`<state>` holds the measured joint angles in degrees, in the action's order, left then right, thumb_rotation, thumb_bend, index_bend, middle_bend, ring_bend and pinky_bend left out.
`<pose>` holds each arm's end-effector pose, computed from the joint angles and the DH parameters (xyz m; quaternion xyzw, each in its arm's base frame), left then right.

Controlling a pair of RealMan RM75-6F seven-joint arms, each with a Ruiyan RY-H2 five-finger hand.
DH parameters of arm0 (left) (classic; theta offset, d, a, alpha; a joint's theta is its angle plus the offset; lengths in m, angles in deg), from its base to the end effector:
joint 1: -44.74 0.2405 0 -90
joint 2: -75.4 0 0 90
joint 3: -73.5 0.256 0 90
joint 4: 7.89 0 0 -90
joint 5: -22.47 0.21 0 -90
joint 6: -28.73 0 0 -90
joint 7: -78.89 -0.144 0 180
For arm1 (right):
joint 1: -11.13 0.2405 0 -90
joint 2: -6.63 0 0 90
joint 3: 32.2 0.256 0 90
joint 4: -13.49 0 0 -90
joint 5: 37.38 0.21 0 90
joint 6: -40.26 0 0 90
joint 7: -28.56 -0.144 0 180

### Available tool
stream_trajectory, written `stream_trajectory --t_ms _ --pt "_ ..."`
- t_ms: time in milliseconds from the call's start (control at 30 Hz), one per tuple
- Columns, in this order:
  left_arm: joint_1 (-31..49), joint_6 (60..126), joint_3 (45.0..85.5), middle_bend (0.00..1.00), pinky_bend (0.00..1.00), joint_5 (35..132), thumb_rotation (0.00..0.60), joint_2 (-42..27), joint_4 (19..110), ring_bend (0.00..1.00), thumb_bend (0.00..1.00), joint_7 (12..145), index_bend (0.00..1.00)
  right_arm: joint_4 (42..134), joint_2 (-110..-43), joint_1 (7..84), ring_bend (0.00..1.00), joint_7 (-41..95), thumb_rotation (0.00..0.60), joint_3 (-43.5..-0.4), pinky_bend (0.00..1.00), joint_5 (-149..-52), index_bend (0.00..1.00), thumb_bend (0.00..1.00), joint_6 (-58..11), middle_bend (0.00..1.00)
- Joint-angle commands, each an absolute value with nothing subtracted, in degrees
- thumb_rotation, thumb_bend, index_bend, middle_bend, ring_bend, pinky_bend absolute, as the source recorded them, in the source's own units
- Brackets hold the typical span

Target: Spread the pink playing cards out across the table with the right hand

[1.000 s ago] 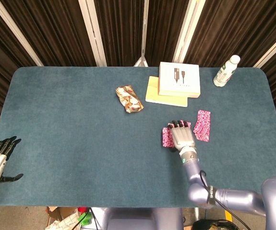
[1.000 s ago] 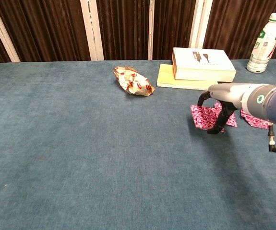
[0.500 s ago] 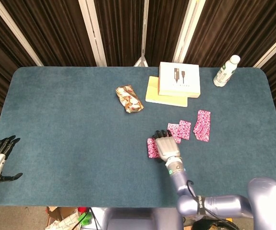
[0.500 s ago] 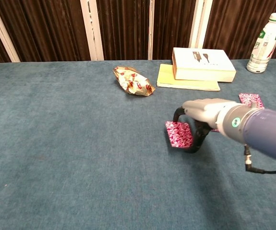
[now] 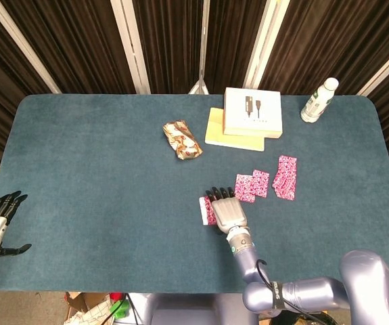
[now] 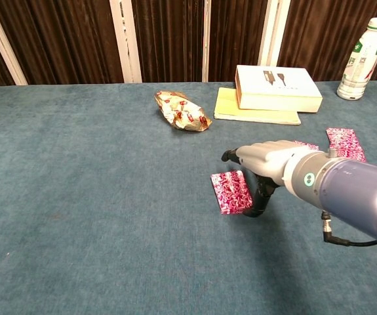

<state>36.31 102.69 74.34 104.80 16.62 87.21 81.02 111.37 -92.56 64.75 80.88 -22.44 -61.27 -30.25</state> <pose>-0.3232 0.1828 0.1553 -0.6293 -0.4535 -0.3134 0.5477 -0.0958 -0.2993 -0.0704 0.7474 -0.4385 0.2152 0.4504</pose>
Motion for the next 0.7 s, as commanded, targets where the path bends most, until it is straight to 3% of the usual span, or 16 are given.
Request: stream_trajectory --t_ms 33,333,700 --pt "36.35 102.80 74.34 0.00 0.00 104.80 0.600 16.54 87.19 0.00 0.01 80.80 0.00 113.17 -91.37 64.49 0.00 81.90 0.600 -22.68 0.00 -60.55 0.00 0.32 -31.19 0.00" --pt "36.63 103.47 74.18 0.00 0.00 104.68 0.600 16.46 87.06 0.00 0.01 80.53 0.00 119.48 -86.40 62.59 0.00 82.32 0.600 -25.06 0.00 -63.63 0.00 0.32 -34.19 0.00" --pt "38.09 107.45 73.89 0.00 0.00 105.96 0.600 15.27 86.11 0.00 0.01 78.91 0.00 125.37 -65.42 46.68 0.00 64.24 0.600 -39.99 0.00 -94.72 0.00 0.32 -46.19 0.00"
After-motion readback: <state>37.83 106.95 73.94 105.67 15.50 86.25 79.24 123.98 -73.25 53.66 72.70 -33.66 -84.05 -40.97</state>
